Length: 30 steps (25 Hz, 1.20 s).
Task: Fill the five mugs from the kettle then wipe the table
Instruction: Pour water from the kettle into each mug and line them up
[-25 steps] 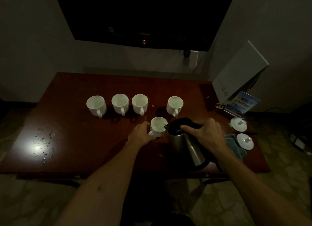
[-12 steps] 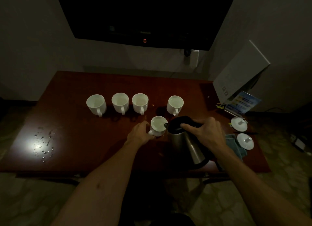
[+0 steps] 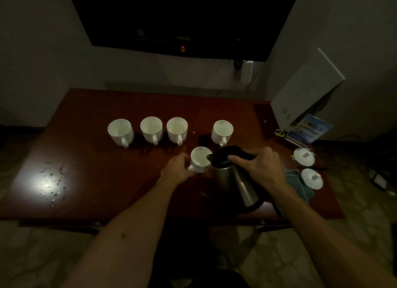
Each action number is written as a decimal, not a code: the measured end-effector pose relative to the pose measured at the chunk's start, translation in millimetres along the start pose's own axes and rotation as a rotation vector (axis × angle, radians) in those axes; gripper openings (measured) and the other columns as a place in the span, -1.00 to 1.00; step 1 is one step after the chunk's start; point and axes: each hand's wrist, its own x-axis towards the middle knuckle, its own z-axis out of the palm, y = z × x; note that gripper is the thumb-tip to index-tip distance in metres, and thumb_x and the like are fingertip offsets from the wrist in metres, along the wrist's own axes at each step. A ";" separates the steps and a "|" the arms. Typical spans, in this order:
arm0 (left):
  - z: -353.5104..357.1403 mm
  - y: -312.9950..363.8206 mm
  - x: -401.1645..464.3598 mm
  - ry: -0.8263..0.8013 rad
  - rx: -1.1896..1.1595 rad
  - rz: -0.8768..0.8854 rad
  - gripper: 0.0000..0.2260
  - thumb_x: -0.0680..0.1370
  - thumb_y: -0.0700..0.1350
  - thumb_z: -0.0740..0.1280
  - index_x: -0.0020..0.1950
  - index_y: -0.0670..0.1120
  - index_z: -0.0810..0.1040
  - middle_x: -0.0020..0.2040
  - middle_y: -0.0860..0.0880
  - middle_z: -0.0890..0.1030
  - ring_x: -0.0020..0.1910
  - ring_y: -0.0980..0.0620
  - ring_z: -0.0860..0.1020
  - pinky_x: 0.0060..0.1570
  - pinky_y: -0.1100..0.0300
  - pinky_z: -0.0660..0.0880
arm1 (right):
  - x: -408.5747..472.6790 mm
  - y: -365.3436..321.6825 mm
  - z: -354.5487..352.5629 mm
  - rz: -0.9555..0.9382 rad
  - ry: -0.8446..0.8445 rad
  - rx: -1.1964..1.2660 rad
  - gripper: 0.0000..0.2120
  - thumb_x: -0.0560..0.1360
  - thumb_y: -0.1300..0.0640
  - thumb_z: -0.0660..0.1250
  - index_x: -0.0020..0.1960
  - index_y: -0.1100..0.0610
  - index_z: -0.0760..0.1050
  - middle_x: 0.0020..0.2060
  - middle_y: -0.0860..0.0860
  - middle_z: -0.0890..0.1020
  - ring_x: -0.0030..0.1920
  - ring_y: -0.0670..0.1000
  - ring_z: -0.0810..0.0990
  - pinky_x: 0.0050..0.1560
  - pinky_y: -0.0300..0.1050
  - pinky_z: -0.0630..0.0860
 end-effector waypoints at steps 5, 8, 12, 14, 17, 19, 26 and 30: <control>3.1 1.7 2.1 0.000 -0.001 -0.027 -0.45 0.47 -0.01 0.50 0.39 -0.02 0.38 0.23 -0.07 0.54 0.17 -0.07 0.54 0.04 0.04 0.50 | 4.1 -1.7 0.2 -0.008 -0.011 -0.002 -0.49 0.44 -0.24 0.47 0.27 0.04 0.63 -0.21 -0.13 0.66 -0.26 -0.15 0.68 -0.22 -0.13 0.68; 4.6 2.7 4.4 -0.011 -0.013 -0.041 -0.47 0.48 -0.01 0.49 0.38 -0.04 0.38 0.21 -0.07 0.56 0.14 -0.07 0.56 0.07 0.01 0.53 | 4.9 -0.5 -0.2 -0.016 0.005 -0.009 -0.51 0.45 -0.23 0.48 0.27 0.03 0.64 -0.22 -0.13 0.67 -0.28 -0.16 0.67 -0.27 -0.19 0.64; 6.7 5.3 3.6 -0.020 -0.014 -0.056 -0.46 0.47 0.01 0.49 0.37 -0.02 0.37 0.17 -0.08 0.58 0.11 -0.08 0.58 0.11 -0.08 0.56 | 1.9 8.5 4.1 -0.034 0.069 0.050 -0.50 0.42 -0.26 0.49 0.23 0.00 0.68 -0.13 -0.09 0.74 -0.25 -0.17 0.68 -0.20 -0.10 0.68; 8.5 6.9 4.1 -0.012 -0.021 -0.060 -0.44 0.45 0.03 0.50 0.37 -0.02 0.36 0.18 -0.09 0.57 0.11 -0.10 0.58 0.10 -0.09 0.56 | -2.8 15.6 7.6 -0.040 0.100 0.116 -0.48 0.39 -0.27 0.49 0.24 0.00 0.68 -0.07 -0.10 0.74 -0.18 -0.18 0.68 -0.14 -0.09 0.69; 10.4 8.1 6.5 0.015 -0.015 -0.062 -0.35 0.41 0.13 0.53 0.38 -0.02 0.34 0.23 -0.10 0.55 0.17 -0.13 0.56 0.10 -0.08 0.54 | -7.9 27.7 15.7 -0.038 0.159 0.206 -0.38 0.32 -0.35 0.47 0.23 0.01 0.69 0.02 -0.10 0.75 -0.06 -0.17 0.70 -0.04 -0.09 0.69; 12.3 9.8 7.4 0.017 0.018 -0.063 -0.32 0.39 0.20 0.52 0.38 -0.01 0.33 0.25 -0.09 0.54 0.21 -0.14 0.54 0.07 -0.01 0.50 | -9.9 35.9 22.1 -0.039 0.205 0.262 -0.35 0.29 -0.36 0.48 0.23 0.04 0.70 0.07 -0.10 0.74 0.01 -0.17 0.70 0.02 -0.11 0.68; 20.9 23.1 5.0 0.107 0.085 -0.097 -0.37 0.42 0.24 0.47 0.34 -0.03 0.37 0.20 -0.07 0.57 0.16 -0.08 0.57 -0.01 0.08 0.44 | -11.7 50.9 32.7 0.010 0.334 0.467 -0.56 0.37 -0.15 0.56 0.18 0.02 0.71 0.03 -0.11 0.74 0.03 -0.17 0.71 0.08 -0.07 0.68; 32.4 35.5 7.2 0.205 0.074 -0.139 -0.40 0.46 0.23 0.44 0.35 -0.05 0.39 0.20 -0.07 0.58 0.17 -0.09 0.58 0.00 0.05 0.46 | -10.4 54.4 36.5 0.001 0.410 0.566 -0.73 0.41 0.04 0.59 0.04 -0.22 0.64 -0.13 -0.31 0.68 -0.06 -0.24 0.70 -0.01 -0.27 0.64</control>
